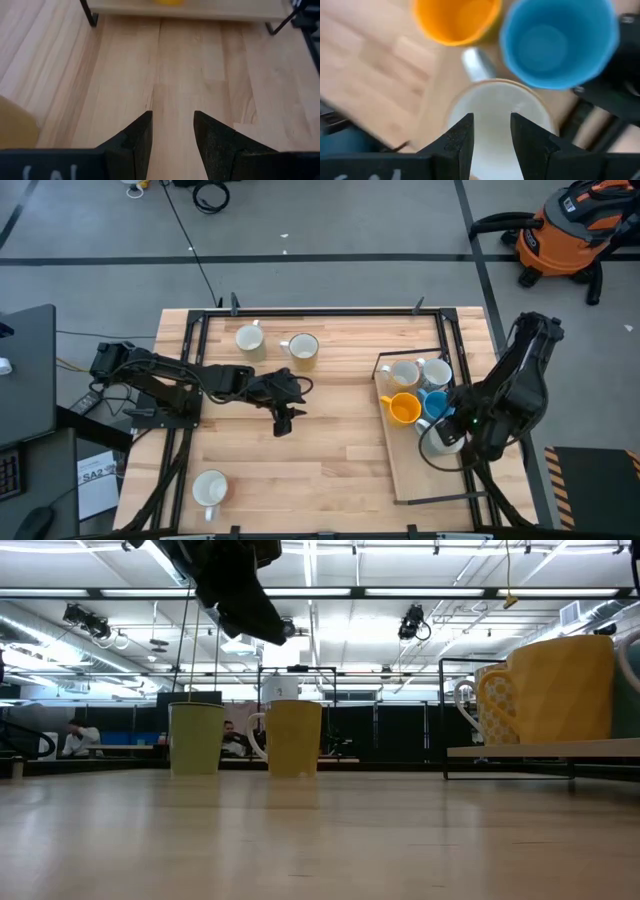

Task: Place coffee mugs
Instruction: Put the yellow white mug on the shelf

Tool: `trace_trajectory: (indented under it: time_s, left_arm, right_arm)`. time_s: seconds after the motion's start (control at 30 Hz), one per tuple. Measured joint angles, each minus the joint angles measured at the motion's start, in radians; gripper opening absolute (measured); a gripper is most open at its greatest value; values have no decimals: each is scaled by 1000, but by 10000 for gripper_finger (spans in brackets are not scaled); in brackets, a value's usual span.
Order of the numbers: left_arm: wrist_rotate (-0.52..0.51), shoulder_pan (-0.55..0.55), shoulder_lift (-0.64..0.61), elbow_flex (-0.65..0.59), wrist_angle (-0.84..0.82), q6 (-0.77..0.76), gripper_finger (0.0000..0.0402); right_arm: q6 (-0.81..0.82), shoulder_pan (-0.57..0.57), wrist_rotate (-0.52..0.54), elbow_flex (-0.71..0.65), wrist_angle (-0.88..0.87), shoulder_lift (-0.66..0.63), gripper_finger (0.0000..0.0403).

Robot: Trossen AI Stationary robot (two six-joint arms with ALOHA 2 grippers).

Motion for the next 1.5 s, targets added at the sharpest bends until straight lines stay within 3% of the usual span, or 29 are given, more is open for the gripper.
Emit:
trace_trajectory:
  time_s: [0.13, 0.3, 0.53, 0.83, 1.1, 1.27, 1.5]
  left_arm:
    - [0, 3, 0, 0, 76, 0, 151]
    - [0, 53, 0, 2, 160, -8, 151]
    - [0, 202, 0, 98, 107, -65, 151]
    - [0, 456, 0, 243, -68, -72, 151]
    - [0, 625, 6, 249, -246, -145, 151]
    - [2, 658, 20, 248, -348, -176, 151]
    - [4, 627, 87, 248, -339, -201, 151]
  right_arm:
    - [-77, 0, 106, 0, 50, -57, 134]
    - [-194, -13, 326, 0, 75, -109, 134]
    - [-399, -78, 491, 0, 113, -146, 134]
    - [-729, -202, 499, 0, 244, -129, 134]
    - [-1020, -300, 497, 0, 361, -87, 134]
    - [-1165, -364, 493, 0, 408, -58, 134]
    - [-1350, -456, 433, 0, 481, -23, 134]
